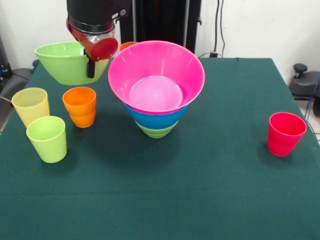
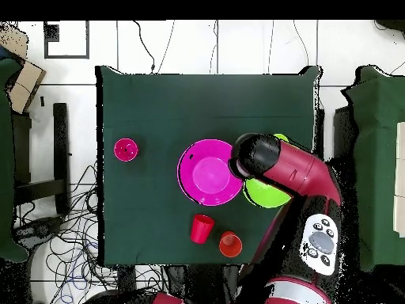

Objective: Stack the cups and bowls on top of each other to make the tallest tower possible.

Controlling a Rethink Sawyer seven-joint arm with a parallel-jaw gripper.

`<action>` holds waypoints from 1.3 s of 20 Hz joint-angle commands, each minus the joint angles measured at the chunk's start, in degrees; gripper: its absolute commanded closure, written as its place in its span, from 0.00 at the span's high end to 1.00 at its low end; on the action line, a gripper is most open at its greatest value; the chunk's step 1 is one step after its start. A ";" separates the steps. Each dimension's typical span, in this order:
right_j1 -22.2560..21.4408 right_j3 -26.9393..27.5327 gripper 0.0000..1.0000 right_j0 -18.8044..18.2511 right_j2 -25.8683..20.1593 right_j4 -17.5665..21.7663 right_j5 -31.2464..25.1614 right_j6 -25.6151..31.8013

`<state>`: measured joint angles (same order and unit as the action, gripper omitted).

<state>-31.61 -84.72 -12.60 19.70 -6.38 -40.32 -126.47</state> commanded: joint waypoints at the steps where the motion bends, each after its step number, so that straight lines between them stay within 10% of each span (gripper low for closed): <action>1: 0.43 3.69 0.00 1.70 -1.64 -1.48 -8.16 -9.93; 26: 2.00 9.82 0.00 2.35 0.46 -2.93 -13.39 -9.92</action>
<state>-31.41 -78.24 -11.20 22.68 -8.44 -47.92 -126.47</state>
